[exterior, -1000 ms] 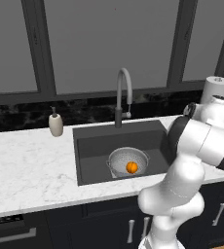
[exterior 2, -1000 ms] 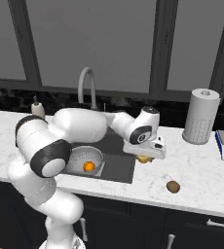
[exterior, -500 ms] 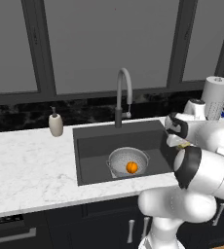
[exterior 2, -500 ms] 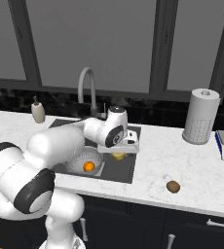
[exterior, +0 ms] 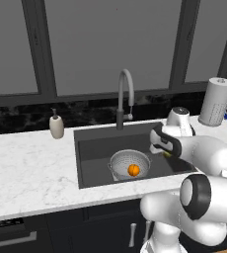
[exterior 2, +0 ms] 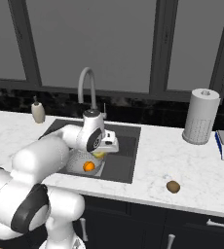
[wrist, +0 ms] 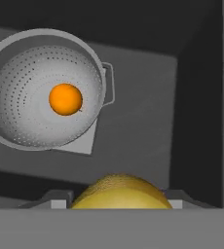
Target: Put the colander in the sink, put the kiwi, orange, kiwi in the colander, and turn on the sink faucet and pour water over the colander.
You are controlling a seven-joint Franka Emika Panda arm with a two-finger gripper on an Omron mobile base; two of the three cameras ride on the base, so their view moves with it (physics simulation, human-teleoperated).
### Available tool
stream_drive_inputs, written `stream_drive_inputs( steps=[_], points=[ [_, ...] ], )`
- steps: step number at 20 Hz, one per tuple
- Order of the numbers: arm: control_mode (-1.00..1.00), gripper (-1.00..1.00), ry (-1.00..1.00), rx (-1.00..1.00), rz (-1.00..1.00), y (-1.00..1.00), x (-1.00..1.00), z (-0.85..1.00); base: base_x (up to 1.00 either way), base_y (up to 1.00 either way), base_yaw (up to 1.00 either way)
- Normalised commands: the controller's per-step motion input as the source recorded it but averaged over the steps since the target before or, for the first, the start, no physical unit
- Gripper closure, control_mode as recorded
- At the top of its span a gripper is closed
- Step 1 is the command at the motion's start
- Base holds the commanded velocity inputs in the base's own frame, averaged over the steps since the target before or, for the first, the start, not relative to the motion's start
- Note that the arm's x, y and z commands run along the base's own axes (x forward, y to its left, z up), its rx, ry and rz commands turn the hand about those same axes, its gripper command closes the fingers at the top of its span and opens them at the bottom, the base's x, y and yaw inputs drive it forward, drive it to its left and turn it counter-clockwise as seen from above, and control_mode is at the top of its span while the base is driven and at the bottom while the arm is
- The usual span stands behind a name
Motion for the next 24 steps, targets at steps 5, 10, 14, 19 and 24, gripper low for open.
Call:
stream_drive_inputs(
  steps=[5,10,14,19,24],
  points=[
    [-1.00,1.00,0.00,0.00,0.00,0.58,0.35,-0.10,0.00,0.00,0.00],
    [-1.00,1.00,0.00,0.01,-0.01,0.44,0.38,-0.31,0.00,0.00,0.00],
    [-1.00,1.00,0.00,0.10,-0.04,0.31,0.48,-0.34,0.00,0.00,0.00],
    [-1.00,1.00,0.00,0.12,0.00,0.28,0.41,-0.30,0.00,0.00,0.00],
    [-1.00,1.00,0.00,0.08,0.00,0.30,0.15,-0.30,0.00,0.00,0.00]
  ],
)
